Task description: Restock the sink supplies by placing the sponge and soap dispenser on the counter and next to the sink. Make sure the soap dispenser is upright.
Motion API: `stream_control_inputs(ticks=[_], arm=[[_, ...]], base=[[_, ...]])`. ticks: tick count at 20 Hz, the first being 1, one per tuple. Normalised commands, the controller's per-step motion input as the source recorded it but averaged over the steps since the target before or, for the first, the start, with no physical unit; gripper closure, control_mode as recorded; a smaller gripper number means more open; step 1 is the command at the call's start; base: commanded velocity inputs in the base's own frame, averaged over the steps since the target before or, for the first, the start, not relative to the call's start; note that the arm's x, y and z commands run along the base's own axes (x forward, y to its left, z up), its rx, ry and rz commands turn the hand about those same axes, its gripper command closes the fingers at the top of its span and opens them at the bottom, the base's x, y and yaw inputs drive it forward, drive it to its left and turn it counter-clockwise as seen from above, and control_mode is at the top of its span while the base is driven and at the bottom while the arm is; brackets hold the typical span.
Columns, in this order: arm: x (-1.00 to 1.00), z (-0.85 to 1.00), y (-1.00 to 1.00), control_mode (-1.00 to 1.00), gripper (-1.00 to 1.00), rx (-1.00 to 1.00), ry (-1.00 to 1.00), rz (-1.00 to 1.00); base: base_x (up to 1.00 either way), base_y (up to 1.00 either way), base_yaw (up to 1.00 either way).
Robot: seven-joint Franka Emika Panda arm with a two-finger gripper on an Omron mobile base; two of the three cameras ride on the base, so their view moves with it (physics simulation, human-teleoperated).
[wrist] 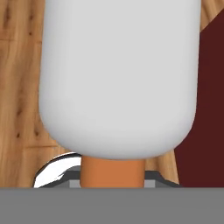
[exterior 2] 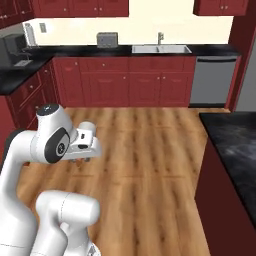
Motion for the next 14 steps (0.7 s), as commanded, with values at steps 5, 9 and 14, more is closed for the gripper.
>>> stream_control_inputs(ticks=[5,9,14], arm=[[0.0,0.0,0.0,1.0,1.0,0.0,0.0,0.0],[0.0,0.0,0.0,1.0,1.0,0.0,0.0,0.0],[0.0,0.0,0.0,1.0,1.0,0.0,0.0,0.0]], base=[[1.0,0.28,-0.07],[1.0,0.26,-0.06],[1.0,0.22,-0.06]])
